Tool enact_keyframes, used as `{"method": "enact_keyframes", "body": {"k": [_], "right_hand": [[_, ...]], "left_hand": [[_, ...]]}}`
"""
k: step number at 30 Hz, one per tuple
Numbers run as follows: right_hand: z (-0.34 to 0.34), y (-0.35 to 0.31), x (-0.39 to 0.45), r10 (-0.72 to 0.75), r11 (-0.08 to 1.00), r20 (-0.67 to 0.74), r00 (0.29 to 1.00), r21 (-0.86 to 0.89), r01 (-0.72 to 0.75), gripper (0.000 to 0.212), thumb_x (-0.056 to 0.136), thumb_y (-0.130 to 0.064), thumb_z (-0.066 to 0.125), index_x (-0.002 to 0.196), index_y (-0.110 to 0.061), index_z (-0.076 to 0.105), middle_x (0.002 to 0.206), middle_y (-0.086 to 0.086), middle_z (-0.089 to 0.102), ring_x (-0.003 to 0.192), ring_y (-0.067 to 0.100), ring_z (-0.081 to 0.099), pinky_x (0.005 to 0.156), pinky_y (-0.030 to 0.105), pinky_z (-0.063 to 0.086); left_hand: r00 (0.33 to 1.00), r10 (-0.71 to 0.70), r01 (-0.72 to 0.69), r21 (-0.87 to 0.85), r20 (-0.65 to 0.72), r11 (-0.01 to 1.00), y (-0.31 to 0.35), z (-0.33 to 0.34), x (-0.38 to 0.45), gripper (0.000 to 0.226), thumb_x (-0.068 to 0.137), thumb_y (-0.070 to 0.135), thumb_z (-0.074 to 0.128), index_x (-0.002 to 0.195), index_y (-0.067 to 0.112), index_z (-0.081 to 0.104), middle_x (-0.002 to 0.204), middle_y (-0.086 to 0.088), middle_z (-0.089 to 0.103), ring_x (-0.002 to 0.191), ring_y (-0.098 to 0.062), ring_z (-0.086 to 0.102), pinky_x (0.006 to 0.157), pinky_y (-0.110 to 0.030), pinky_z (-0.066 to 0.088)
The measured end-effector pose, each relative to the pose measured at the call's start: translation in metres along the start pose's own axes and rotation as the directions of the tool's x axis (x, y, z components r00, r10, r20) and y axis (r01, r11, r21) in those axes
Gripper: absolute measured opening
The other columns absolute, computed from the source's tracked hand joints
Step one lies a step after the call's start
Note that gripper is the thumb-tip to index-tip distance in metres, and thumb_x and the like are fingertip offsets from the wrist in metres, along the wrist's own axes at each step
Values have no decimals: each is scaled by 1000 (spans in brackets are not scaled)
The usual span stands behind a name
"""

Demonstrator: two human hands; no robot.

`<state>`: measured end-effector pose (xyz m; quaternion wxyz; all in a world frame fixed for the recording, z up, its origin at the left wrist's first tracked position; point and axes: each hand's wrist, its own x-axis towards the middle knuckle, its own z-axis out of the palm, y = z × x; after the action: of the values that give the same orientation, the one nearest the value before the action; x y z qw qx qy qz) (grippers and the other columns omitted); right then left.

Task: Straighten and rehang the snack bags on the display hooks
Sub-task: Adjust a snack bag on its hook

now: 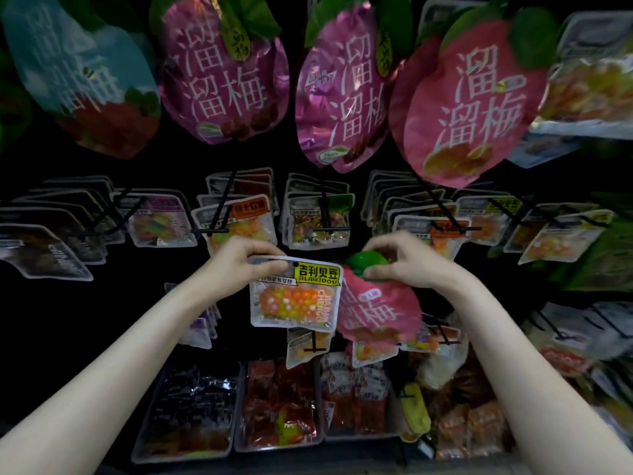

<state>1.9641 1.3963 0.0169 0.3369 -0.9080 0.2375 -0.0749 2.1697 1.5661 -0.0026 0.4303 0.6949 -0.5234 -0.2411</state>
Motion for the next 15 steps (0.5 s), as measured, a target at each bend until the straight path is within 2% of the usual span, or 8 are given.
{"method": "enact_keyframes", "body": {"k": [2,4,6,8,11,15], "right_hand": [[1,6,-5,50,993,-17,999,-103,-51,15,78,-19,74,88,-25,65,85,-14,63,79,6,59,69,23,41],[3,11,-7,111,985,-103,989,-123,-123,19,80,-19,73,98,-18,68,93,-8,62,89,11,59,75,23,38],[6,12,-7,156,972,-198,968,-146,-186,29,83,-21,70,110,-12,66,109,1,64,105,19,58,79,23,37],[8,10,-6,170,963,-261,950,-162,-217,32,84,-21,68,115,-12,63,119,5,62,112,23,55,79,22,36],[10,8,-3,177,960,-321,930,-150,-235,30,85,-18,66,115,-11,63,116,8,64,107,25,57,74,23,36],[9,6,-3,179,960,-365,914,-140,-244,27,86,-18,64,113,-11,64,112,10,65,103,26,58,71,23,35]], "left_hand": [[999,-13,13,4,30,1000,0,5,5,14,83,15,65,75,26,67,69,18,66,68,8,59,65,-10,44],[1000,-10,10,24,10,1000,-1,13,13,12,85,19,64,76,27,67,77,13,66,68,8,58,66,-14,45],[999,4,-3,24,-54,1000,1,23,22,12,87,20,63,78,27,66,78,11,65,67,10,58,62,-10,43],[991,3,-5,-12,-132,1000,5,33,31,8,88,20,63,82,22,67,79,11,64,67,9,58,58,-6,42],[979,-4,-5,-46,-206,999,12,42,42,11,87,20,64,92,12,69,81,12,63,74,3,57,60,-9,42],[965,-16,5,-42,-261,999,20,44,47,12,85,17,66,95,11,69,86,7,61,81,-3,55,67,-14,42]]}}
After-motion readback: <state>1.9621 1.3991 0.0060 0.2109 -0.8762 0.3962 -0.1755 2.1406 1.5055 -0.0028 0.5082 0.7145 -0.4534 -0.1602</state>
